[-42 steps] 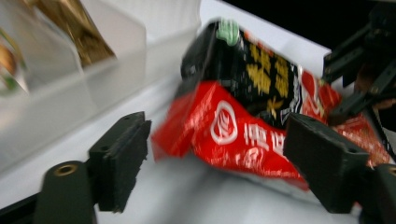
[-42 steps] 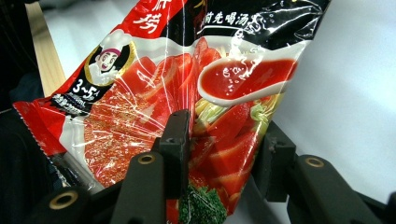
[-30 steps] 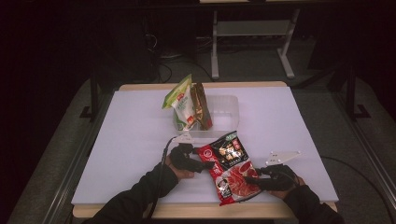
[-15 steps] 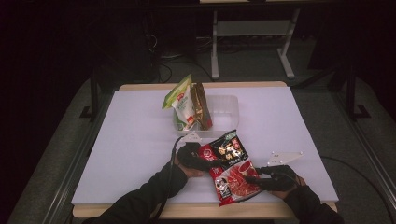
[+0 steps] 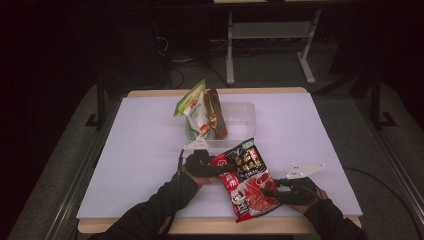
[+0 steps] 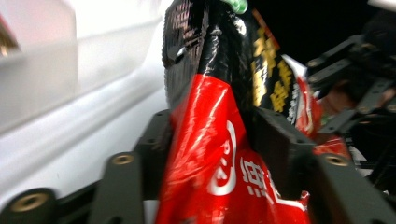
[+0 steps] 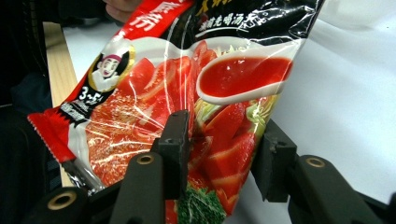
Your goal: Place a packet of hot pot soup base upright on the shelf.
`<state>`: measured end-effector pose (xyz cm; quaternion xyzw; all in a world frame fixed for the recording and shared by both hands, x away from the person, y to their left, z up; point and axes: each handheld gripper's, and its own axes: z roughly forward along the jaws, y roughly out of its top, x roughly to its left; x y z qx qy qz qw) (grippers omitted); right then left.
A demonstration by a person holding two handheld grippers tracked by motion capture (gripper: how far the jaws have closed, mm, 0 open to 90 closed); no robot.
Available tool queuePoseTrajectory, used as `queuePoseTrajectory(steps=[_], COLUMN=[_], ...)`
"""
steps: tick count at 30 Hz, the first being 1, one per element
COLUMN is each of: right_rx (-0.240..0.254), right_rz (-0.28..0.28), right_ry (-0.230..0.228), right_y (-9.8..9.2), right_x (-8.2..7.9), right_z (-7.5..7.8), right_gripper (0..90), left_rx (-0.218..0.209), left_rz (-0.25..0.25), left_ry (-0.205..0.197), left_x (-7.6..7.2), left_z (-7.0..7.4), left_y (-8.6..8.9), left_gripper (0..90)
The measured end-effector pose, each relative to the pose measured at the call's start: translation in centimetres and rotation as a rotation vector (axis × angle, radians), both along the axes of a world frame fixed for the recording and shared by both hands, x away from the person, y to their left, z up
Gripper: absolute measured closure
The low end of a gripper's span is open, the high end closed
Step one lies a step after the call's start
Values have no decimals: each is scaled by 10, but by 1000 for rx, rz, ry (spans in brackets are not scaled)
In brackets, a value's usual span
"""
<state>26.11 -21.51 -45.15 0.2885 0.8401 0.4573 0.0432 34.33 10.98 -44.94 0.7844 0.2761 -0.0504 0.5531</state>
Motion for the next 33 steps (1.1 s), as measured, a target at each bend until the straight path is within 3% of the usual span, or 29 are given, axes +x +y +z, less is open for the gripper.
queuePoseTrajectory(steps=[3, 7, 10, 15, 17, 20, 25, 33], right_rx=[-1, -7, -1, 10, 7, 46, 57, 36], right_rz=[-6, -11, -15, -29, -61, -111, -208, -257], right_ry=[11, -9, -39, -59, -89, -98, -149, -160], right_y=[0, 0, 0, -3, -8, -18, -29, -32], right_x=[2, 3, 3, 3, 3, 4, 5, 6], right_z=[-1, 0, 1, 1, 2, 3, 8, 8], right_gripper=[574, 553, 515, 372, 307, 278, 265, 266], left_rx=[-38, -53, -67, -73, -74, -87, -104, -101], left_rz=[-14, 11, 39, 86, 92, 128, 175, 247], left_ry=[-40, -90, -133, -199, -213, -237, -274, -309], left_x=[0, -7, -12, -18, -17, -18, -23, -28], left_z=[8, 18, 25, 36, 39, 44, 55, 68], left_y=[5, 5, 6, 9, 12, 17, 26, 35], left_gripper=[687, 739, 751, 757, 758, 760, 758, 755])
